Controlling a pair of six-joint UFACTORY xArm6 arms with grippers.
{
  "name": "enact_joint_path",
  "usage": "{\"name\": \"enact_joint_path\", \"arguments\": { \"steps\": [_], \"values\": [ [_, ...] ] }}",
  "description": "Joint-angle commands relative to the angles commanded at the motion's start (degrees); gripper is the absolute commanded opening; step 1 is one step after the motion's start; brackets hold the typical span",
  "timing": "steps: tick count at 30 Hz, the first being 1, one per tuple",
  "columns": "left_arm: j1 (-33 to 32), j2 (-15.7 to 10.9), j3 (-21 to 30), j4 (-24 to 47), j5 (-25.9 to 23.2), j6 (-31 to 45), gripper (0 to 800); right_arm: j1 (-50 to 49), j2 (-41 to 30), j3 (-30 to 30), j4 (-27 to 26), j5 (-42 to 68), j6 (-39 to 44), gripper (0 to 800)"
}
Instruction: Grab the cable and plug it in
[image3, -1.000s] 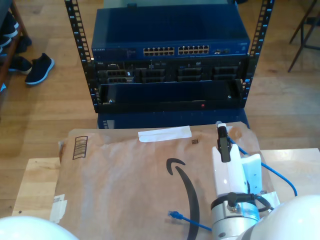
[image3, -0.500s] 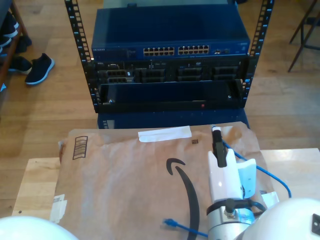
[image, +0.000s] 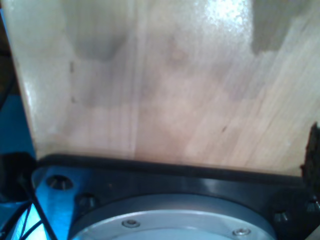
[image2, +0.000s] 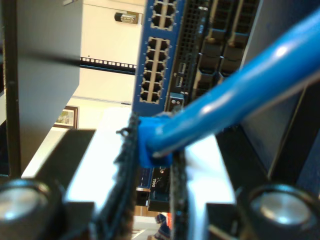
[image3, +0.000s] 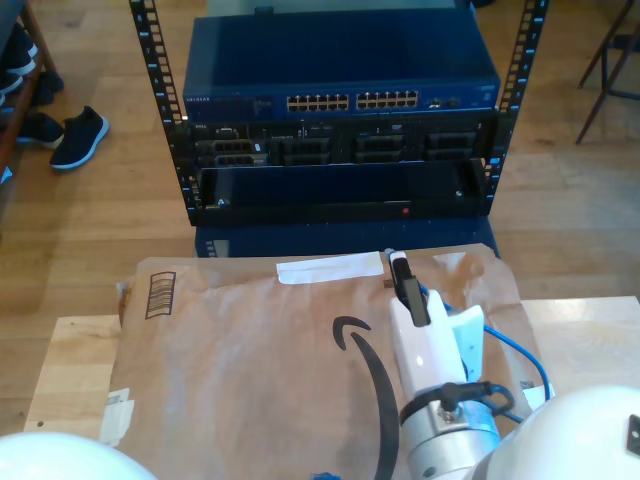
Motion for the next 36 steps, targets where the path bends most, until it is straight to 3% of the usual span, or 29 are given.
{"name": "enact_joint_path", "arguments": {
  "steps": [8,12,16,22,36],
  "values": [
    [0.0,0.0,0.0,0.0,0.0,0.0,800,-9.4,0.6,-8.4,-7.6,-1.1,-0.1,0],
    [0.0,0.0,0.0,0.0,0.0,0.0,800,-11.4,4.9,-14.2,-9.3,-0.7,-0.1,0],
    [0.0,0.0,0.0,0.0,0.0,0.0,800,-12.4,10.3,-22.3,-9.8,-0.5,0.0,0],
    [0.0,0.0,0.0,0.0,0.0,0.0,800,-15.5,14.2,-27.0,-11.5,-0.3,0.2,0],
    [0.0,0.0,0.0,0.0,0.0,0.0,800,-20.9,27.6,-44.9,-11.6,3.3,-0.1,0]
  ]
}}
